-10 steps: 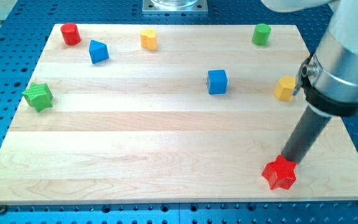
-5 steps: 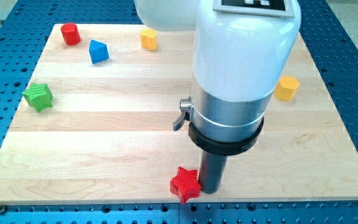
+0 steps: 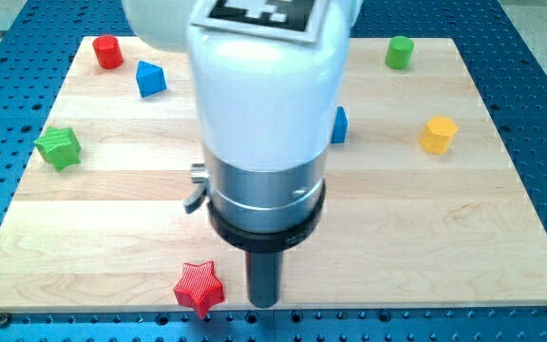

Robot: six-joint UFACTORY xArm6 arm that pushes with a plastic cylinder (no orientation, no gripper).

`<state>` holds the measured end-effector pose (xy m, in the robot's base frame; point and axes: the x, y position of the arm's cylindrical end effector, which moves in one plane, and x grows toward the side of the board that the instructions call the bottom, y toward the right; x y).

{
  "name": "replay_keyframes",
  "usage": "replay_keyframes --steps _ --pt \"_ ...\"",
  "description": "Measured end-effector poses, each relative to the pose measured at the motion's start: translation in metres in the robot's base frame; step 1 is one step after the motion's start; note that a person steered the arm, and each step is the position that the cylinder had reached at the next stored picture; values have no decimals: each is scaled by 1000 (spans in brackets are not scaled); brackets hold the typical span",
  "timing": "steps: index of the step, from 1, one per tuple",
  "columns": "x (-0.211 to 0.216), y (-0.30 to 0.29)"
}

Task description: Push the red star to the bottom left side of the board

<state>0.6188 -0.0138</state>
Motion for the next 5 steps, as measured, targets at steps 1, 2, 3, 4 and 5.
replay_keyframes --steps 1,2,3,4,5 --pt "-1 -47" --pt "-1 -87" --pt "-7 -106" --pt "-28 -164" --pt "-44 -206"
